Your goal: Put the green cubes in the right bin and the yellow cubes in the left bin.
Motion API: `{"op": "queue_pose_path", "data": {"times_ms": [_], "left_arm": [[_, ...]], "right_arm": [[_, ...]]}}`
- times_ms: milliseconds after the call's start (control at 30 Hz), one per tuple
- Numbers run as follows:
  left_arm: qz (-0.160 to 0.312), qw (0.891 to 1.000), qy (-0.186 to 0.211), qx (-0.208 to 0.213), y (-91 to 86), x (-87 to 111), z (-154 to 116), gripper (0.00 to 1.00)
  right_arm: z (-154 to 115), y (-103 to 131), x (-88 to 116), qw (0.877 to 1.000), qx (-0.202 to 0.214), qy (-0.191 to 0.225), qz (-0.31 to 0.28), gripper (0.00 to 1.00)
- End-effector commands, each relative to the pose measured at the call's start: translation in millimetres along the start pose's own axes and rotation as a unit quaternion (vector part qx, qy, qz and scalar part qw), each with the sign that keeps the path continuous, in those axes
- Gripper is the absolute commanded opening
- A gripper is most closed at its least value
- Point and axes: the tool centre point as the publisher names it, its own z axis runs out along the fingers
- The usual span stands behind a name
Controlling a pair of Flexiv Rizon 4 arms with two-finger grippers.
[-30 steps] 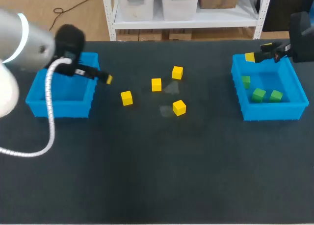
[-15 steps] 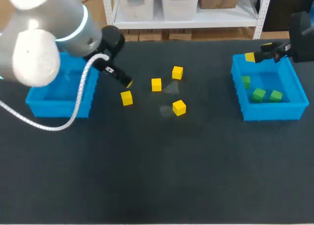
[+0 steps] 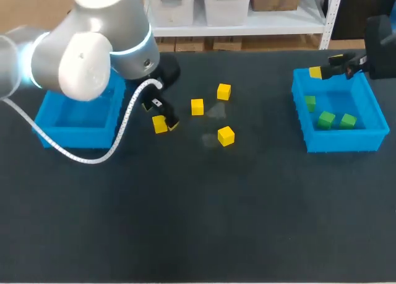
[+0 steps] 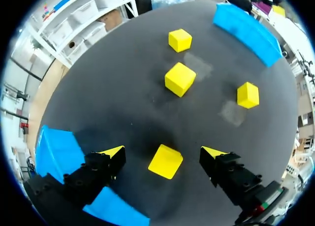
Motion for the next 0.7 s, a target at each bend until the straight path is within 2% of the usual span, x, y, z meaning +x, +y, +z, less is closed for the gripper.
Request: {"op": "queue_pose_path", "data": {"times_ms": [33,367,500,533,567,633,667,700], "left_arm": [[0.014,1.000,0.019,0.002,1.9,-0.1,2,1.00],[0.078,0.995,0.057,-0.028,7.2,5.3,12,1.00],[0.080,0.994,0.064,-0.032,6.1,4.8,17,1.00],[0.074,0.995,0.064,-0.032,6.0,4.4,19,0.89],[0.070,0.995,0.065,-0.034,6.0,3.8,21,0.46],[0.069,0.994,0.068,-0.043,6.1,3.8,23,0.18],[0.070,0.994,0.072,-0.050,5.7,4.2,24,0.00],[0.067,0.993,0.074,-0.056,5.8,4.4,25,0.00]], "right_arm": [[-1,0,0,1.000,0.000,0.000,0.000,1.00],[-1,0,0,1.000,0.000,0.000,0.000,1.00],[-1,0,0,1.000,0.000,0.000,0.000,1.00],[-1,0,0,1.000,0.000,0.000,0.000,1.00],[-1,0,0,1.000,0.000,0.000,0.000,1.00],[-1,0,0,1.000,0.000,0.000,0.000,1.00],[-1,0,0,1.000,0.000,0.000,0.000,1.00],[-1,0,0,1.000,0.000,0.000,0.000,1.00]]}}
